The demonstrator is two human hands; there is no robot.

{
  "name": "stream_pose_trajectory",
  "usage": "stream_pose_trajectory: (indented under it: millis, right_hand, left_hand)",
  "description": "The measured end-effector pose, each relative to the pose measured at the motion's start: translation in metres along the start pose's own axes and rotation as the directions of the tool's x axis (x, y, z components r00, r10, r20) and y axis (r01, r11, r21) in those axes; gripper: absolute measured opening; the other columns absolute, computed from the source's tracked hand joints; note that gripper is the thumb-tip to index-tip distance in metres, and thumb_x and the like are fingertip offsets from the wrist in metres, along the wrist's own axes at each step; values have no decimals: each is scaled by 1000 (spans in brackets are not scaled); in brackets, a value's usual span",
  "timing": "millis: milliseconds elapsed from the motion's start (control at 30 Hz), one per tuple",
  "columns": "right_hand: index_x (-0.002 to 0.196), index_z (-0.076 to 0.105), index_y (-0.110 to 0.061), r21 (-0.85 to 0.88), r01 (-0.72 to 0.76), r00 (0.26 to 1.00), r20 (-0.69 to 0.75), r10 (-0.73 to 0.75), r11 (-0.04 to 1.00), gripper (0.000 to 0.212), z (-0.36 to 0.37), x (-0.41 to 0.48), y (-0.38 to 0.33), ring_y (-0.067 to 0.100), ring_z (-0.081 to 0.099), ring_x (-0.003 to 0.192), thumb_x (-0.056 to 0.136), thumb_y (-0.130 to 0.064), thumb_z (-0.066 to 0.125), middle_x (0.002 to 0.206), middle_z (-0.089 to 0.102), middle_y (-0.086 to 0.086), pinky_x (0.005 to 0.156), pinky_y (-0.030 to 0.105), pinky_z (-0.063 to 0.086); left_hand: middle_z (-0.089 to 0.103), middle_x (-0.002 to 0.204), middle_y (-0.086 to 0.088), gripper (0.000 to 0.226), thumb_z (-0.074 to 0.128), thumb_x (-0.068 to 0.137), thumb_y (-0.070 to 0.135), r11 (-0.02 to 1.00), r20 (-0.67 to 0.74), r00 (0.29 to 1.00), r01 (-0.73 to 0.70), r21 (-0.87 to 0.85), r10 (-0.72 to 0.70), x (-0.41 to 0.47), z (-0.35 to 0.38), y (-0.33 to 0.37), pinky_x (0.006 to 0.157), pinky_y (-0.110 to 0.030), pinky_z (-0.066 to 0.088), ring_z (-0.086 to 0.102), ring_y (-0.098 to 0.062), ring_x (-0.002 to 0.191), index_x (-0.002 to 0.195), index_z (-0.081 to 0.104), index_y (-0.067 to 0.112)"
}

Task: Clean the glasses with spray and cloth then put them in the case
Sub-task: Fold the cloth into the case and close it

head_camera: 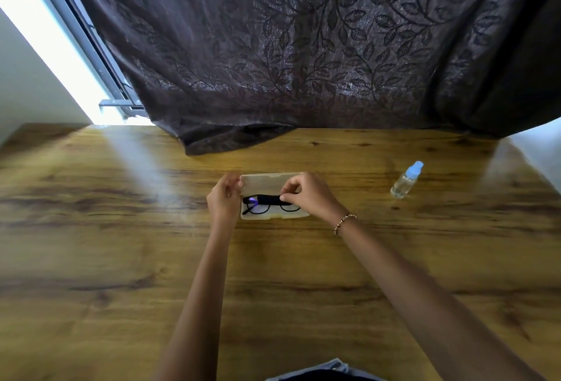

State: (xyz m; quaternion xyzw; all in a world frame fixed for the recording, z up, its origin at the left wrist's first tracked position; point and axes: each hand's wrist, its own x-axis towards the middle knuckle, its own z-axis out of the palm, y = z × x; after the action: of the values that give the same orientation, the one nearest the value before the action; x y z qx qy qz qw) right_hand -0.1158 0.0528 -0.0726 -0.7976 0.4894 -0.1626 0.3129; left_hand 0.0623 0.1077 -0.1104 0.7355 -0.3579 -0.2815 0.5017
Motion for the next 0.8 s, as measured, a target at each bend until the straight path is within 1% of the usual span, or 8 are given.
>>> stream_pose_trajectory:
  millis: [100,233,367,433,500,600,700,800]
  right_hand:
    - [88,74,-14,-1,54,994,-96,-54,999,8,0,-1,4,-5,53,65,85,-21,71,80,64,-9,55,7,38]
    - [97,66,-14,5,27,934,-357,-24,1000,19,-6,3,16,-1,50,71,90,-32,64,90,56,-5,63,12,42]
    - [100,64,-18,169,-313,945,-41,324,935,59,-14,5,33,14,55,70,90,-69,36,81,56,-2,59,21,48]
    - [125,58,-21,358,-429,903,133,409,830,65,-12,5,35,13,57,71,91,-70,32,87,59,-1,55,19,49]
    - [136,49,-25,450,-441,896,177,407,777,64,-8,5,36,12,58,76,91,-68,34,94,59,1,59,21,53]
    - [119,62,-26,504,-425,904,188,385,752,56,-4,4,38,12,57,79,91,-66,36,98,59,-2,66,23,54]
    - [107,66,-31,535,-347,938,177,299,771,42,-3,3,44,13,56,83,95,-60,38,105,59,-4,76,25,54]
    - [114,67,-26,499,-277,961,152,232,821,45,1,2,53,15,58,92,95,-56,39,116,57,-6,96,37,51]
  left_hand:
    - [65,101,-2,16,57,94,21,1000,-13,1000,-7,-9,7,-2,-1,0,86,-46,54,63,-22,96,107,64,15]
    - [64,103,-1,14,56,94,20,999,-5,1000,-19,-43,19,-5,-3,-2,87,-44,54,62,-20,97,106,63,19]
    - [63,100,2,17,57,93,19,998,-24,999,-33,-59,32,-9,-2,-1,87,-43,54,62,-19,96,109,63,17]
    - [63,99,3,18,58,93,17,998,-35,999,-13,-61,11,-9,-1,-1,88,-43,54,62,-19,96,110,63,17]
    - [63,101,3,20,58,93,17,998,-36,999,-5,-56,3,-9,-1,-1,89,-41,53,62,-18,96,112,63,17]
    - [63,101,5,21,56,93,17,999,-46,999,-28,-47,25,-11,0,-1,87,-33,53,61,-15,96,113,62,16]
    - [63,102,6,22,55,94,18,998,-57,997,-45,-46,42,-13,3,-3,84,-26,50,60,-12,94,114,62,15]
    - [64,105,4,21,56,94,20,998,-69,997,-32,-63,28,-13,4,-5,82,-24,49,59,-10,94,114,63,16]
